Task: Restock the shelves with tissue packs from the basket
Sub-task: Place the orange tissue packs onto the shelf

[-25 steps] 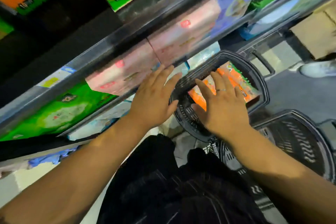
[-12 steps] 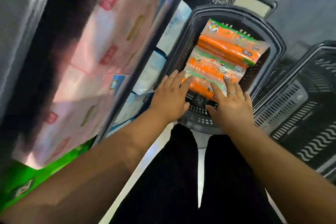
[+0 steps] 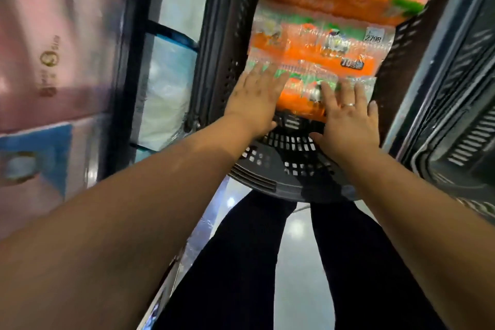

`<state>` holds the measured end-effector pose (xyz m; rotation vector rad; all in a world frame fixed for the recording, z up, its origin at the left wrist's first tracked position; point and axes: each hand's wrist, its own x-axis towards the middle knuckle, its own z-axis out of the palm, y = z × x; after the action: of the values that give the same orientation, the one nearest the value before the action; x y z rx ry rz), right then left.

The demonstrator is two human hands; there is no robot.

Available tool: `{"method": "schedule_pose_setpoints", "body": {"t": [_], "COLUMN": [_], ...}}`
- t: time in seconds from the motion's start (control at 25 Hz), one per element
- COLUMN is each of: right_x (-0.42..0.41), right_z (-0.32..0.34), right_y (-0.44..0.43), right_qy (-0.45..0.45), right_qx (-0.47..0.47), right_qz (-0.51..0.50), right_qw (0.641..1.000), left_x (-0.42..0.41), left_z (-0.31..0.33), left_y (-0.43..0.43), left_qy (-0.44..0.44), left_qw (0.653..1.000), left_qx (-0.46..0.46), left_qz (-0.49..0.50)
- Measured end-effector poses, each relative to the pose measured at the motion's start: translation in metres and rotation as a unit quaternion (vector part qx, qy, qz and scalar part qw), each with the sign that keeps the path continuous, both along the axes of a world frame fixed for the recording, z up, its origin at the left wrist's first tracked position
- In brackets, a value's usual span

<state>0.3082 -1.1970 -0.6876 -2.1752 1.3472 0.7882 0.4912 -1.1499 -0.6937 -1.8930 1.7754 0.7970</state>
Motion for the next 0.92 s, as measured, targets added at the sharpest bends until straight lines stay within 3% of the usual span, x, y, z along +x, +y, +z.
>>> {"method": "schedule_pose_setpoints", "body": {"t": [0.16,0.32,0.44,0.64,0.92], "right_x": [-0.007,-0.006,-0.007,-0.012,-0.020], "right_z": [-0.033,-0.048,-0.043,-0.001,0.116], "right_y": [0.010,0.016,0.014,0.013,0.004], "right_qy": [-0.014,-0.010,-0.035,-0.055,-0.075], "right_qx": [-0.065,-0.062,-0.065,-0.027,0.021], "right_qz": [0.002,0.004,0.002,0.026,0.048], "right_qw": [0.998,0.998,0.997,0.998,0.996], "left_x": [0.000,0.006,0.009,0.018,0.039], "left_z": [-0.021,-0.030,-0.028,0.005,0.114], "left_y": [0.010,0.017,0.017,0.025,0.041], "left_qy": [-0.037,-0.061,-0.045,-0.014,0.075], "left_qw": [0.998,0.998,0.999,0.998,0.989], "left_qx": [-0.046,0.009,-0.021,-0.056,-0.130], "left_qz": [0.013,0.011,-0.001,-0.014,-0.011]}}
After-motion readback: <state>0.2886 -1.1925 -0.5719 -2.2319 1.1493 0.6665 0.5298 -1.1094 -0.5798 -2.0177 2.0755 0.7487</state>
